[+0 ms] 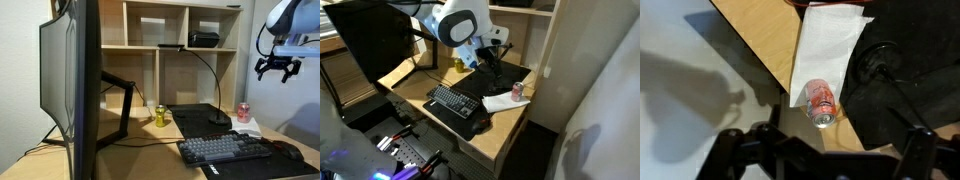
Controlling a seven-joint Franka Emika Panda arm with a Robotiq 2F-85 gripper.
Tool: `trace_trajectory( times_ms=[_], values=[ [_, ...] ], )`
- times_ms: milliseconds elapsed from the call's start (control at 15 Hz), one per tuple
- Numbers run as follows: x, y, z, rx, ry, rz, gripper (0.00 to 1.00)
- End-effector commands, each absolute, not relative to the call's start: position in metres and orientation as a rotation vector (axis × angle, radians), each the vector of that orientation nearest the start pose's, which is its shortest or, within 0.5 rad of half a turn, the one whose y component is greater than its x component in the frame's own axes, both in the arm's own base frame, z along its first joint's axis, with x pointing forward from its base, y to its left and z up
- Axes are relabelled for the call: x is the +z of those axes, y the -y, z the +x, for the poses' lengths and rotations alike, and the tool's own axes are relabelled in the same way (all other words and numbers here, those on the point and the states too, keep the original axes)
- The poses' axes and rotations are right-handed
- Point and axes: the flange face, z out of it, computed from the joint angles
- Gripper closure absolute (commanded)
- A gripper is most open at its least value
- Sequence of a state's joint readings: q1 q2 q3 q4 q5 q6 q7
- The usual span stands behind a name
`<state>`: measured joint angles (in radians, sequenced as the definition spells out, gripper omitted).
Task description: Move the mouse to the bottom of the table, the take the two cans and put them on the paper
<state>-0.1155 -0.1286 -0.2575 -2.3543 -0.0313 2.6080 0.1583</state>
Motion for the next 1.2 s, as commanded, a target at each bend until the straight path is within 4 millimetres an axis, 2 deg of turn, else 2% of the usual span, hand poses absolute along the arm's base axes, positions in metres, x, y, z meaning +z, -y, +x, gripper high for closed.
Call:
trace_trajectory(
  times_ms=[0,133,200,267,667,800,867,933,1067,1133],
  values=[
    [0.424,0.19,0.481,-0.604,-0.789,-3.008,0.0],
    [0.423,0.192,0.485,-0.604,-0.793,-3.011,0.0],
    [0.41,0.169,0.492,-0.473,-0.628,-3.031,0.0],
    [0.4,0.145,0.492,-0.46,-0.557,-3.036,0.0],
    [0.358,-0.032,0.477,-0.29,-0.086,-3.011,0.0],
    [0.363,-0.046,0.473,-0.275,0.088,-2.99,0.0],
    [0.37,-0.033,0.474,-0.317,0.113,-2.993,0.0],
    [0.36,-0.054,0.48,-0.298,0.029,-3.006,0.0],
    [0.366,-0.044,0.481,-0.323,0.081,-3.005,0.0],
    [0.357,-0.055,0.483,-0.292,0.129,-3.035,0.0]
  ],
)
